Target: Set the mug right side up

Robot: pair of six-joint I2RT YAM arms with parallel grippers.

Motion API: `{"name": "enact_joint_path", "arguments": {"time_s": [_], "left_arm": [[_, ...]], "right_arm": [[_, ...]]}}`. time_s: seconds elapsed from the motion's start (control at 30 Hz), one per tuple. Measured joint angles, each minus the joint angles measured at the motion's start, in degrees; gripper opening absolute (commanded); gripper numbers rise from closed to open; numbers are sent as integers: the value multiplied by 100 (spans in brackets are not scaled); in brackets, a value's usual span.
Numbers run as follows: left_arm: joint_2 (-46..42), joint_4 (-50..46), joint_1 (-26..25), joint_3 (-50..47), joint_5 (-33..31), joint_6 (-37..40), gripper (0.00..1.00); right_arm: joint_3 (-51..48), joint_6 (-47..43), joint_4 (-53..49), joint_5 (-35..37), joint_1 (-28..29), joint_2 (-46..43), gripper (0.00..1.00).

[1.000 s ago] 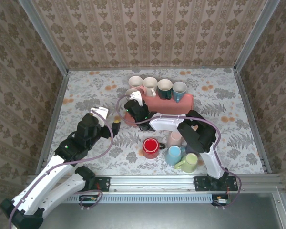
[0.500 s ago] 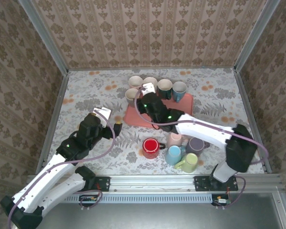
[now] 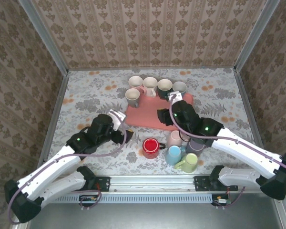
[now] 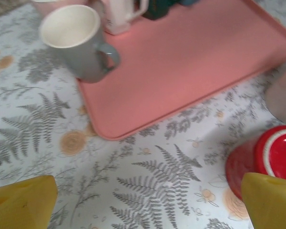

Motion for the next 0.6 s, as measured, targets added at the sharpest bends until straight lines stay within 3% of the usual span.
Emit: {"name": "enact_joint_path", "arguments": {"time_s": [0.3, 0.6], "left_arm": [[1729, -103, -920, 1344, -109, 555, 100], [2990, 610, -973, 1823, 813, 1263, 100]], "right_arm": [[-686, 280, -238, -225, -581, -1226, 55], [-870, 393, -522, -717, -1056, -1875, 55]]}}
